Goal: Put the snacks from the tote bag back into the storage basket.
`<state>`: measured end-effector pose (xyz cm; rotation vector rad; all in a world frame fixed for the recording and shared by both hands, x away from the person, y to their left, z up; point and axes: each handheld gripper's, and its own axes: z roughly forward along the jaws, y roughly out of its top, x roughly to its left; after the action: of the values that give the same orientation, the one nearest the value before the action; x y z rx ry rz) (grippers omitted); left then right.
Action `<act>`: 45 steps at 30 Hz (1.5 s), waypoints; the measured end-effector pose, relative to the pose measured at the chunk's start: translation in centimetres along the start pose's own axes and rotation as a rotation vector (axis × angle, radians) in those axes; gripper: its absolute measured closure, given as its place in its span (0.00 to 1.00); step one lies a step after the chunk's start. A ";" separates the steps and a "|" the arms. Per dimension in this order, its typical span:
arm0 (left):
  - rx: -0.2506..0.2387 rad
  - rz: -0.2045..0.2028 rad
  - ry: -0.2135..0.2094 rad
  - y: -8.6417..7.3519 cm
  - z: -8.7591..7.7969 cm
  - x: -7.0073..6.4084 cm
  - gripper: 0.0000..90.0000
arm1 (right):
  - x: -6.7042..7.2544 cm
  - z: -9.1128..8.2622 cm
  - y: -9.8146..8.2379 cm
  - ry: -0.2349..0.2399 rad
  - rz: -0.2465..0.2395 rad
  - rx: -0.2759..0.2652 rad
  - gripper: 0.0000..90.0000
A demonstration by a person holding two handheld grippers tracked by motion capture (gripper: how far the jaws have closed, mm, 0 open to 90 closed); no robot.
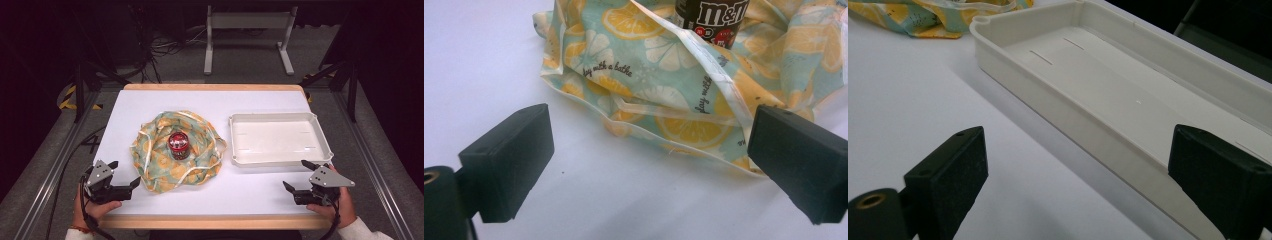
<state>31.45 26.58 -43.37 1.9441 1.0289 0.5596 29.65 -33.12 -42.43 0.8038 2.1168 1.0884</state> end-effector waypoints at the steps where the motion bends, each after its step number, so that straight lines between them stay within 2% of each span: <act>1: 0.005 -0.003 0.002 0.0 0.1 -0.1 0.06 | 0.0 0.0 0.0 0.001 -0.001 0.000 0.11; 8: 0.038 -0.020 0.008 0.0 0.4 -0.6 0.08 | 0.2 -0.1 0.1 -0.006 -0.013 -0.001 0.11; 13: 0.020 -0.050 -0.012 0.2 0.2 -0.6 0.08 | 0.5 0.0 0.4 -0.010 -0.023 0.002 0.11; 15: 0.029 -0.044 -0.001 0.3 0.2 -0.6 0.08 | 0.4 0.0 0.3 -0.007 -0.018 0.002 0.11; 18: 0.035 -0.064 -0.004 0.5 0.2 -0.6 0.07 | 0.3 0.1 0.3 -0.009 -0.012 0.010 0.11; 20: 0.049 -0.076 0.013 0.8 0.2 -0.6 0.07 | 0.3 0.2 0.2 -0.009 -0.012 0.012 0.11; 21: 0.046 -0.067 0.000 0.9 0.1 -0.7 0.07 | 0.3 0.1 0.2 -0.007 -0.011 0.011 0.11; 26: 0.056 -0.057 0.001 1.5 0.0 -1.1 0.07 | 0.3 0.1 0.2 -0.008 -0.012 0.012 0.11; 29: 0.056 -0.038 0.006 1.9 0.1 -1.3 0.07 | 0.4 0.2 0.2 -0.007 -0.013 0.014 0.11; 38: 0.055 -0.016 -0.002 3.8 0.3 -1.9 0.08 | 0.3 0.2 0.2 -0.007 -0.010 0.012 0.11; 45: 0.093 -0.030 -0.001 5.8 0.7 -3.0 0.09 | 0.3 0.0 0.3 -0.014 -0.009 0.006 0.11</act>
<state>32.83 22.06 -38.90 2.0059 1.0989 0.5015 29.52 -32.76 -42.30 0.8012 2.1108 1.0694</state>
